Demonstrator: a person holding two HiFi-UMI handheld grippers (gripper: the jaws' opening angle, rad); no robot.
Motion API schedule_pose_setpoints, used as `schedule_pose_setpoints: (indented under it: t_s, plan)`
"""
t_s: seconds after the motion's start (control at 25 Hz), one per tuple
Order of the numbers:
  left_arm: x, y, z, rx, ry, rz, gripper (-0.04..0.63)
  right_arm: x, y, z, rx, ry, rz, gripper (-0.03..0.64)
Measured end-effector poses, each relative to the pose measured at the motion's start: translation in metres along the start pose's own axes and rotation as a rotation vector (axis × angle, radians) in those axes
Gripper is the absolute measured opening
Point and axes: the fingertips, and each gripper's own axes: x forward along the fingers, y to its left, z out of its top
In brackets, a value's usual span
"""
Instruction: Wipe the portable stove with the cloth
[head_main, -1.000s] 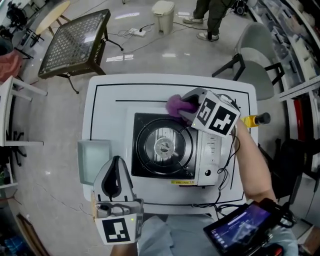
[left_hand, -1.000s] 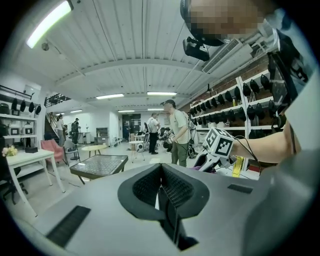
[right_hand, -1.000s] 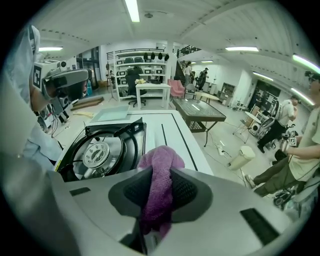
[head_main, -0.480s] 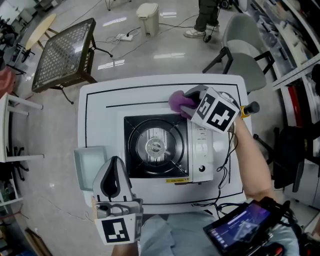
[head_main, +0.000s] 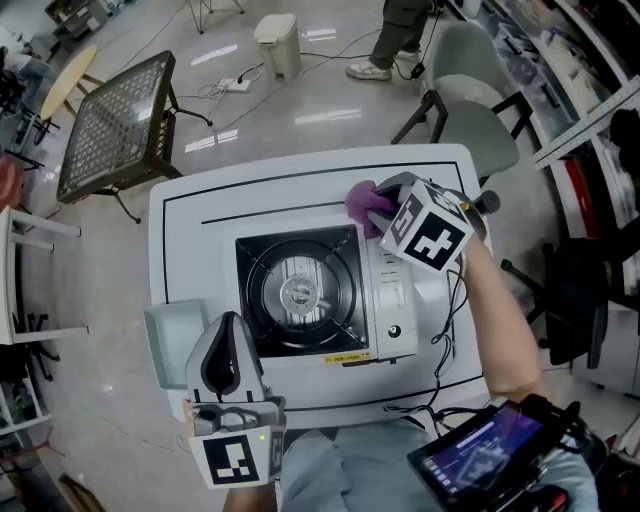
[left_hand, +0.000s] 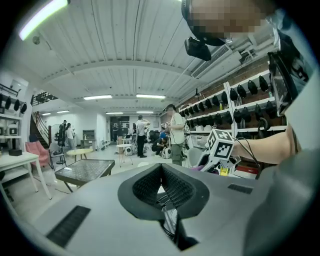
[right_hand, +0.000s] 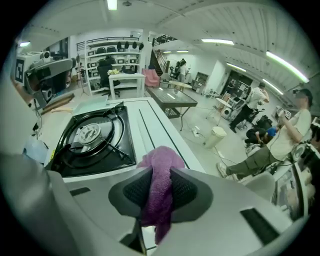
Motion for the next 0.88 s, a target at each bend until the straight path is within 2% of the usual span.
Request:
schedule_pose_setpoints:
  t_s: [0.12, 0.2, 0.48, 0.88]
  plan:
    - [-0.002, -0.004, 0.005, 0.002, -0.010, -0.015, 0.018, -0.022, -0.012, 0.003, 0.073, -0.052, -0.094, 0.112]
    - [-0.004, -0.006, 0.006, 0.004, -0.015, -0.024, 0.018, -0.037, -0.016, 0.008, 0.119, -0.103, -0.119, 0.111]
    - [-0.008, -0.010, 0.008, 0.006, -0.021, -0.054, 0.018, -0.038, -0.005, -0.002, 0.191, -0.113, -0.114, 0.112]
    - [-0.021, -0.017, -0.012, 0.007, -0.016, -0.104, 0.018, -0.020, 0.025, -0.029, 0.279, -0.103, -0.117, 0.112]
